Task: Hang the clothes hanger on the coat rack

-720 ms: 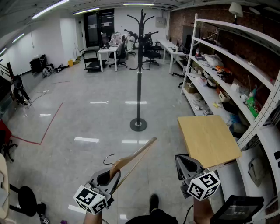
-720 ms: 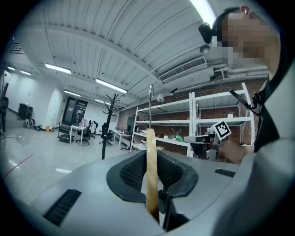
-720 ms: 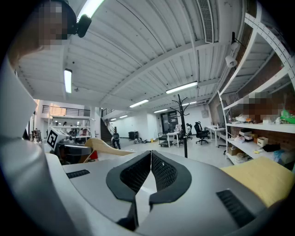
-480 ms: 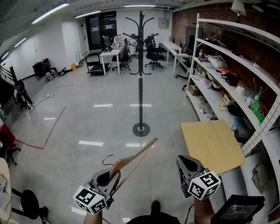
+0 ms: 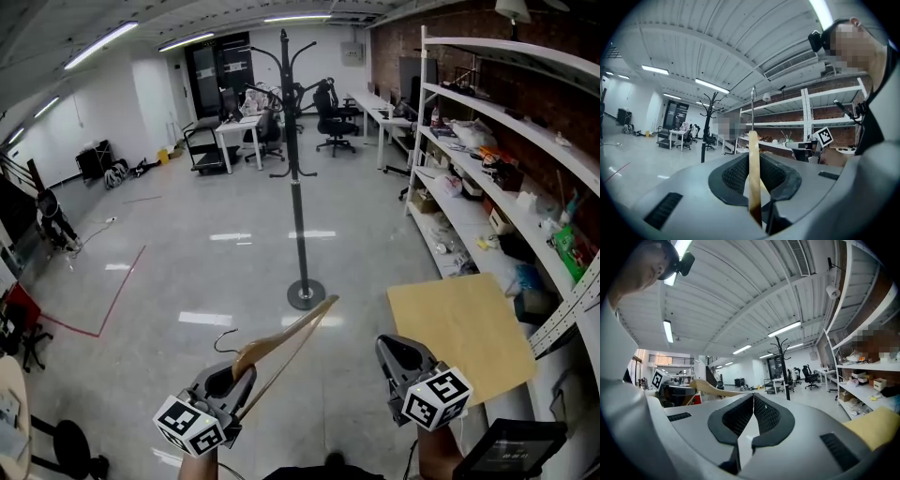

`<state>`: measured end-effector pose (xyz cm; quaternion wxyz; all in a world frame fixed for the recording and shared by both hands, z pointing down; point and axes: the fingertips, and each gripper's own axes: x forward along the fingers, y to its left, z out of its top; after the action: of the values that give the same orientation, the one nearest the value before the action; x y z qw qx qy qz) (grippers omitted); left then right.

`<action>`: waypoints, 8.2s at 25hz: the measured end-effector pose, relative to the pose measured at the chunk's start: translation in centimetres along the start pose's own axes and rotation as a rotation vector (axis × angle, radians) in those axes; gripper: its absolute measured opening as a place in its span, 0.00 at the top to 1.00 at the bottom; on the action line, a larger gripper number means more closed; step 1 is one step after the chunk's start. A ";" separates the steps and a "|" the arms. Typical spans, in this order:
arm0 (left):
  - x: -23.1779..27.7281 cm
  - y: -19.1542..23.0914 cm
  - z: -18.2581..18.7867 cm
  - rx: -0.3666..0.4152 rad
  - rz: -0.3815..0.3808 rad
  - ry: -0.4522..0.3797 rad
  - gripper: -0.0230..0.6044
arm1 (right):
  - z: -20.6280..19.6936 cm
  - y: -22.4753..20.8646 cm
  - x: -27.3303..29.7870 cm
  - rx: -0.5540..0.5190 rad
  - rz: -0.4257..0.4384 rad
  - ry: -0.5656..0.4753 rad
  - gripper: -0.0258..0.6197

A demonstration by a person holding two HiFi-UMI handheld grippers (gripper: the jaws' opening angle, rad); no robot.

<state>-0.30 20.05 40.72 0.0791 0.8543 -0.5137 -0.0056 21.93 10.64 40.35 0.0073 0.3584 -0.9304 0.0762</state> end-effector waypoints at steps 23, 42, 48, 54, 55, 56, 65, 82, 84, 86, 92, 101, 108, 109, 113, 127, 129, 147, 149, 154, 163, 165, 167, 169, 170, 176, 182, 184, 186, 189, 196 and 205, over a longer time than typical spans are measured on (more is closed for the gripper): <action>14.7 12.9 2.6 0.045 -0.137 0.018 0.88 | 2.3 -8.4 15.7 0.000 -0.052 0.000 0.95; 23.6 27.6 6.6 0.054 -0.200 0.013 0.88 | 4.6 -12.2 31.0 -0.016 -0.074 0.021 0.95; 29.6 29.7 7.8 0.051 -0.217 0.014 0.88 | 5.1 -17.1 35.2 -0.022 -0.047 0.013 0.95; 36.7 31.2 11.0 0.112 -0.227 0.004 0.88 | 7.8 -24.1 39.5 -0.023 -0.022 -0.041 0.95; 37.8 31.5 11.7 0.122 -0.230 0.000 0.88 | 8.2 -25.1 40.1 -0.020 -0.019 -0.048 0.95; 38.7 31.9 12.4 0.132 -0.233 -0.004 0.88 | 8.7 -26.0 40.7 -0.016 -0.016 -0.054 0.95; 45.7 35.6 16.4 0.146 -0.211 -0.006 0.88 | 12.5 -31.3 46.2 -0.046 0.026 -0.092 0.95; 55.2 45.2 20.3 0.196 -0.373 0.035 0.88 | 14.2 -35.6 55.2 -0.064 -0.074 -0.121 0.95; 56.3 46.3 20.7 0.210 -0.385 0.047 0.88 | 14.1 -36.3 55.9 -0.057 -0.098 -0.120 0.95; 57.5 47.3 21.1 0.209 -0.407 0.054 0.88 | 14.1 -36.8 56.5 -0.046 -0.117 -0.122 0.95; 60.9 48.4 21.8 0.189 -0.491 0.064 0.88 | 13.5 -38.2 57.1 -0.037 -0.173 -0.103 0.95; 64.8 49.4 20.4 0.209 -0.577 0.146 0.88 | 13.0 -39.5 56.9 -0.029 -0.248 -0.089 0.95; 66.5 49.8 19.3 0.216 -0.598 0.178 0.88 | 12.4 -40.5 56.9 -0.023 -0.281 -0.081 0.95; 66.6 49.7 19.1 0.219 -0.605 0.184 0.88 | 12.4 -40.5 56.9 -0.021 -0.284 -0.082 0.95; 66.9 49.5 18.4 0.226 -0.621 0.209 0.88 | 12.3 -40.8 57.0 -0.016 -0.288 -0.082 0.95; 66.9 50.7 17.7 0.218 -0.599 0.223 0.88 | 11.3 -41.3 57.9 0.006 -0.274 -0.068 0.95; 66.8 50.6 17.7 0.211 -0.605 0.221 0.88 | 11.3 -41.3 58.0 0.008 -0.271 -0.068 0.95; 66.7 50.6 17.5 0.242 -0.569 0.159 0.88 | 11.7 -40.7 57.7 -0.006 -0.243 -0.058 0.95; 66.7 50.5 17.6 0.239 -0.565 0.143 0.88 | 11.6 -40.8 57.4 -0.009 -0.248 -0.059 0.95; 66.4 51.1 18.1 0.224 -0.539 0.096 0.86 | 11.6 -40.7 57.0 -0.006 -0.246 -0.056 0.95; 63.6 52.6 20.8 0.178 -0.426 -0.055 0.75 | 11.7 -40.3 55.9 -0.011 -0.221 -0.057 0.95; 62.2 52.9 21.5 0.188 -0.374 -0.097 0.75 | 11.6 -39.9 55.8 -0.008 -0.211 -0.057 0.95; 60.6 52.7 21.8 0.204 -0.335 -0.126 0.75 | 11.5 -39.5 55.5 -0.010 -0.196 -0.054 0.95; 59.0 52.0 21.8 0.212 -0.301 -0.154 0.75 | 11.3 -39.2 55.2 -0.010 -0.179 -0.054 0.95; 58.1 51.5 21.7 0.205 -0.285 -0.171 0.75 | 11.3 -38.9 55.0 -0.009 -0.170 -0.056 0.95; 53.0 47.7 20.2 0.142 -0.210 -0.251 0.86 | 10.8 -37.5 53.1 -0.001 -0.111 -0.062 0.95; 48.8 42.8 16.2 0.022 -0.176 -0.264 0.96 | 9.7 -35.6 50.7 0.012 -0.045 -0.056 0.95; 47.5 41.2 14.9 -0.016 -0.175 -0.257 0.96 | 9.1 -34.8 49.9 0.015 -0.017 -0.050 0.95; 46.4 39.7 13.6 -0.025 -0.169 -0.236 0.96 | 8.3 -34.0 49.2 0.019 0.013 -0.037 0.95; 44.7 37.9 12.3 -0.035 -0.148 -0.213 0.96 | 7.0 -33.0 48.4 0.027 0.043 -0.012 0.95; 40.6 35.8 10.5 -0.063 -0.115 -0.210 0.96 | 6.3 -29.5 47.3 0.017 0.083 0.005 0.95; 32.7 34.9 8.3 -0.095 -0.136 -0.181 0.96 | 5.9 -21.5 45.3 -0.009 0.083 0.032 0.95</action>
<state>-16.18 -25.80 39.77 0.0720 0.8785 -0.4588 -0.1124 2.87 -36.11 40.52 0.0206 0.3182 -0.9446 0.0780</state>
